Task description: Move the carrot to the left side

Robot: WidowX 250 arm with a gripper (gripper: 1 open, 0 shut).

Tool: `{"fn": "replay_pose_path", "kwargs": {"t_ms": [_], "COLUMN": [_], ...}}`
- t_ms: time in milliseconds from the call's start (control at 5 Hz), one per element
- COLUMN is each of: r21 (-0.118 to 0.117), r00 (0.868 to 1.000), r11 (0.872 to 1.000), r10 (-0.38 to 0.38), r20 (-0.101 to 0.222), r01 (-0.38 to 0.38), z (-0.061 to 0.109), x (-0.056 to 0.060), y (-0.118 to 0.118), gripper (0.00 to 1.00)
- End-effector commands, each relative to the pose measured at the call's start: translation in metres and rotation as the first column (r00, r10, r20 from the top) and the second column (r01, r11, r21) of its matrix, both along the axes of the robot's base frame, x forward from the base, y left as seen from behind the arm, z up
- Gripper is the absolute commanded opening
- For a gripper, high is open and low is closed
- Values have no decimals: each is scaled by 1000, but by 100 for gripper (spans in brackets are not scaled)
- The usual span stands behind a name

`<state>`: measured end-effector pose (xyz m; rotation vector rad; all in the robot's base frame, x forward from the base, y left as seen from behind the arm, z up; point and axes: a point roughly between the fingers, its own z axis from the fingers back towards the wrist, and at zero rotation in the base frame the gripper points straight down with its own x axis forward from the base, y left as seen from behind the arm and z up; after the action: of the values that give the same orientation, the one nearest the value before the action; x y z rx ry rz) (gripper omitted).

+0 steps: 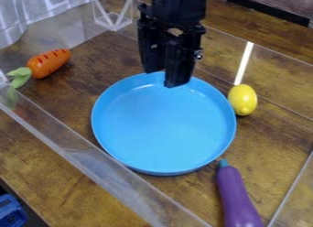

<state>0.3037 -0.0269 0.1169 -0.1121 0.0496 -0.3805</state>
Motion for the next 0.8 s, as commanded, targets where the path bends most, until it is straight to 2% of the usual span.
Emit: {"fn": "replay_pose_path", "kwargs": {"t_ms": [0, 200, 600], "r21": [-4, -10, 9], "r00": [997, 995, 993], "r11": [999, 998, 998], "r10": [42, 68, 57], "r20": [65, 79, 108], "r01": [-41, -67, -58], "z": [17, 20, 0], "x": [7, 11, 23], "y": [10, 15, 12], "gripper": [100, 100, 100]}}
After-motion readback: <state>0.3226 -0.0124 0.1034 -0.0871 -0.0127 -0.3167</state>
